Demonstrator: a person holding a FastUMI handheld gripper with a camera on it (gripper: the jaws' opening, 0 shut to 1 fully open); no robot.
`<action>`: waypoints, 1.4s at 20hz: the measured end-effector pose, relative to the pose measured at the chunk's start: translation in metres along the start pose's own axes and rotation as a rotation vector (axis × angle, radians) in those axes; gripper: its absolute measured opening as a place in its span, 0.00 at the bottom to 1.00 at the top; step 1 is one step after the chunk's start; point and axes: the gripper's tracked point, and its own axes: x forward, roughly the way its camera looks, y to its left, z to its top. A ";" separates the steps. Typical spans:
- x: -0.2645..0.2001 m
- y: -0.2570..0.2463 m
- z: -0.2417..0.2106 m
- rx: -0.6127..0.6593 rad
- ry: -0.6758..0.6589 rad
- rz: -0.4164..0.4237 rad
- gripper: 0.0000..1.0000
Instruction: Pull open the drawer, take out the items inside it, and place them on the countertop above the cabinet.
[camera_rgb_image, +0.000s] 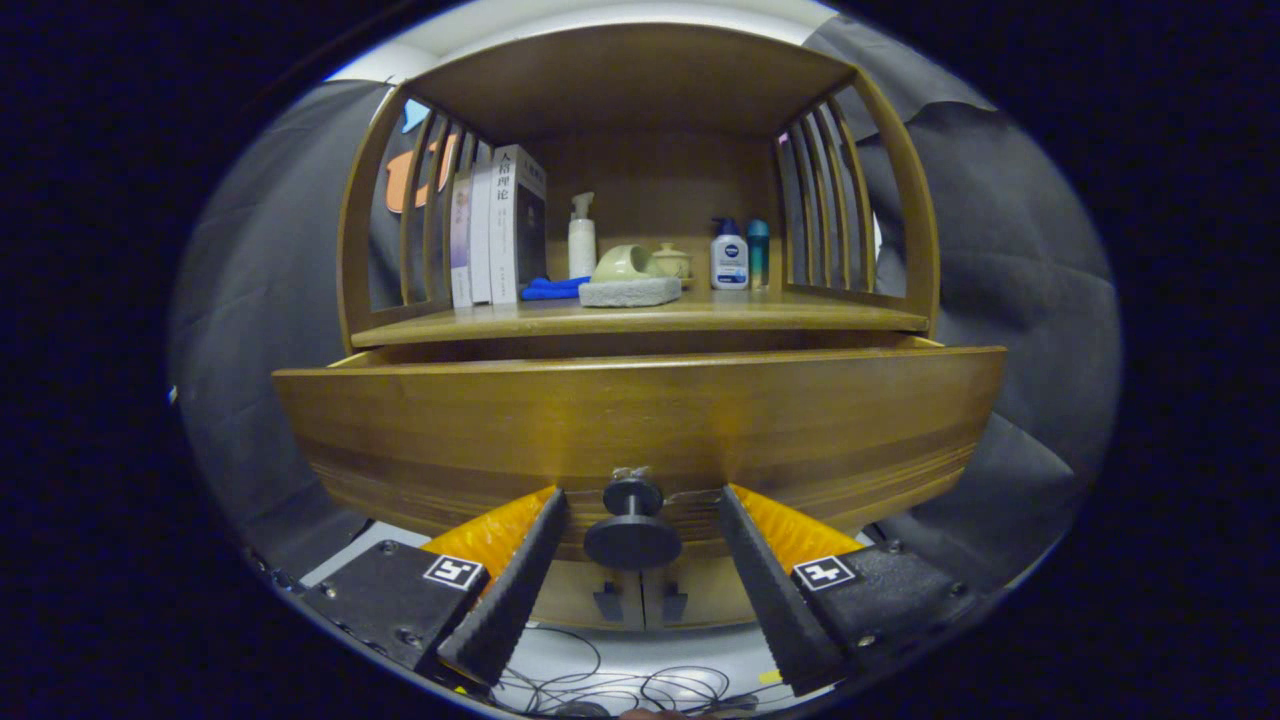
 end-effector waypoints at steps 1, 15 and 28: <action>0.000 0.000 0.000 -0.006 0.000 -0.003 0.98; 0.005 -0.005 -0.004 -0.037 0.015 -0.031 0.98; -0.007 0.005 0.012 -0.176 -0.046 0.028 0.99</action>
